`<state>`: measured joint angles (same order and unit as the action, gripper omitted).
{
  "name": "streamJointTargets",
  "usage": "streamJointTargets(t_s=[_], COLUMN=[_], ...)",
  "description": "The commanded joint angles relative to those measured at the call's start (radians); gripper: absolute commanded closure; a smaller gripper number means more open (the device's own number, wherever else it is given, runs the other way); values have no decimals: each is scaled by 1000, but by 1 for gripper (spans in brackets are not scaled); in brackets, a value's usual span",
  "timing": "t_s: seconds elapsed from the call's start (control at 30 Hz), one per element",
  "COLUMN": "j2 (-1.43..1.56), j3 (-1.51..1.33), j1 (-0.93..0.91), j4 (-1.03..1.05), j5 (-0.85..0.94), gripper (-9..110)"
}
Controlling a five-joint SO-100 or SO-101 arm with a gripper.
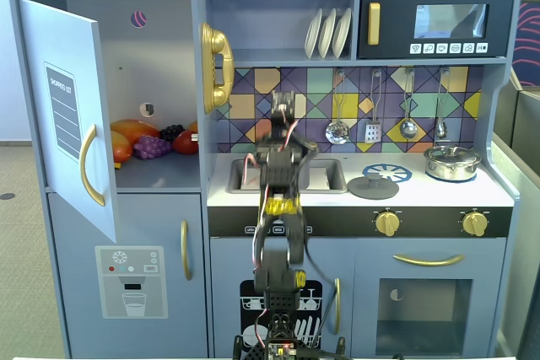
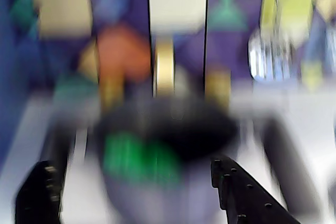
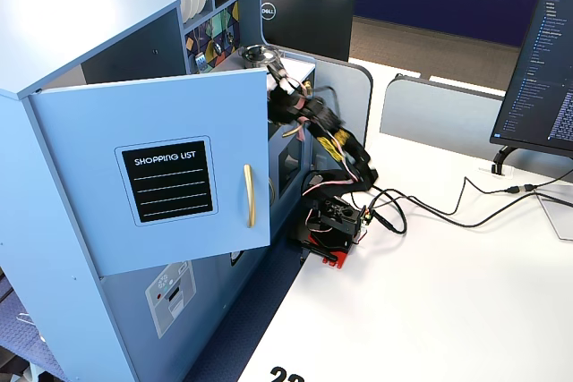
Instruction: Pick up the green pineapple from the left cabinet and place it in the gray recipient
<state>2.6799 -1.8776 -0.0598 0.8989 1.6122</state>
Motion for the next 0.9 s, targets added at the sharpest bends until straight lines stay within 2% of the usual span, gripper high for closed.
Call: streamJointTargets(t_s=[0.0, 0.1, 0.17, 0.27, 0.33, 0.5, 0.57, 0.7, 0.87], j2=[189, 279, 328, 368, 371, 374, 387, 465, 497], j3=[-101, -255, -387, -557, -664, -946, -1028, -1118, -1123], j1=[-20, 3, 6, 41, 71, 77, 81, 98, 121], j4=[232, 337, 374, 371, 324, 104, 75, 207, 480], j5=[-40, -52, 29, -38, -112, -144, -192, -215, -193], gripper=[79, 87, 92, 97, 101, 101, 101, 101, 100])
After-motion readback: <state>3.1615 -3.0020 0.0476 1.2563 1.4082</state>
